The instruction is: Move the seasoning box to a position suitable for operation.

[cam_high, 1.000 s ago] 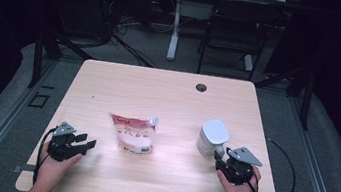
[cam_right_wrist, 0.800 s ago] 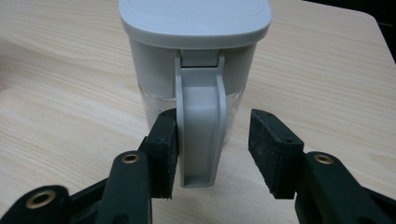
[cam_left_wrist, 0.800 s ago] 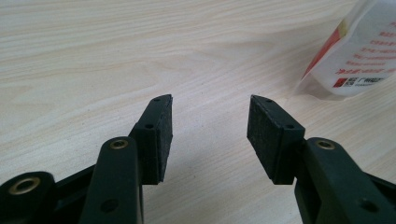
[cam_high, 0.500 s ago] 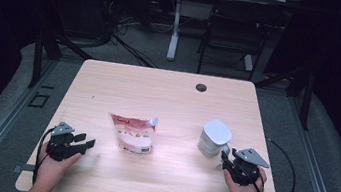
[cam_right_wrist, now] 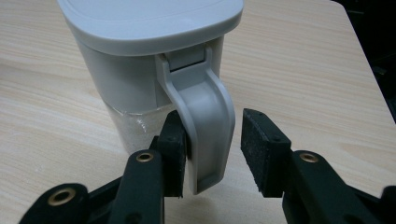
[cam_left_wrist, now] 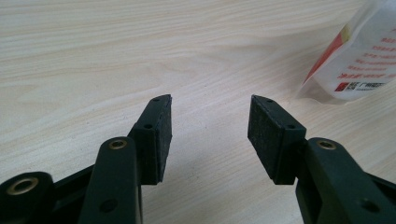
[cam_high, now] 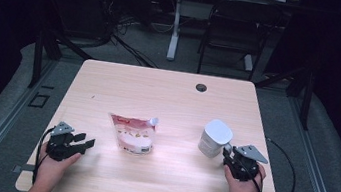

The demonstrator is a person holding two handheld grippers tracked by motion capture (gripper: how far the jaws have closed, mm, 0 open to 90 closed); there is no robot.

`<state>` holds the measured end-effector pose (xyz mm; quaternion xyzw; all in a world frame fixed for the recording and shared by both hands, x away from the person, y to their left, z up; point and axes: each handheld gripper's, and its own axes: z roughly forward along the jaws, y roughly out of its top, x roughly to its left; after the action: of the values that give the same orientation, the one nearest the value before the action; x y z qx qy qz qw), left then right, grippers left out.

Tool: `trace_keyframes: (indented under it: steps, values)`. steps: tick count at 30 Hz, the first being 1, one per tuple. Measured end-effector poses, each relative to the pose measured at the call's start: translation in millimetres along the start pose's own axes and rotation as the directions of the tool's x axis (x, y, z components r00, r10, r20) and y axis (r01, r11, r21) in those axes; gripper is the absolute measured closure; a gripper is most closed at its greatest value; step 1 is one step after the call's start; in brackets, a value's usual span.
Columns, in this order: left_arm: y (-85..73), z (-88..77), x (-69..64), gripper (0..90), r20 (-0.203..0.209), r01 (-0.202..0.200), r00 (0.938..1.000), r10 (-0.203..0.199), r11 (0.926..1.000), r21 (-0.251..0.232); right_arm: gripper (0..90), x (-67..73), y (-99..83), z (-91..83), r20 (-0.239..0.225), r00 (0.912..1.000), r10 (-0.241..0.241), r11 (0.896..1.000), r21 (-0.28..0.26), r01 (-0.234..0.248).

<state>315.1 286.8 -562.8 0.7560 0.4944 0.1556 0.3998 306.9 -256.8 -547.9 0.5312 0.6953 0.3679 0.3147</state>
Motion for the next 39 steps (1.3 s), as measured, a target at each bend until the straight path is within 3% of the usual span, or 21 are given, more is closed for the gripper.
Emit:
trace_keyframes:
  steps: [7,20,32,39]
  values:
    - [-0.1,-0.1,0.7,49.9,-0.001,0.003,1.0,-0.003,1.0,0.002,68.0,1.0,1.7,4.3,-0.019,0.9997,-0.018,1.0,-0.001,0.018]
    - [0.3,-0.8,1.3,49.9,-0.001,-0.004,1.0,0.004,1.0,0.002,68.8,-0.2,3.6,1.7,-0.042,0.9977,-0.054,0.998,0.026,0.055]
    - [0.1,-3.2,3.4,49.9,-0.007,0.005,1.0,-0.005,0.9999,-0.011,68.9,7.7,2.2,-4.0,-0.103,0.9911,-0.084,0.996,0.021,0.086]
    - [0.1,-3.0,3.4,49.6,-0.01,0.002,0.9999,-0.002,0.9999,-0.01,68.8,22.0,1.4,-8.4,-0.207,0.9661,-0.155,0.987,0.016,0.161]
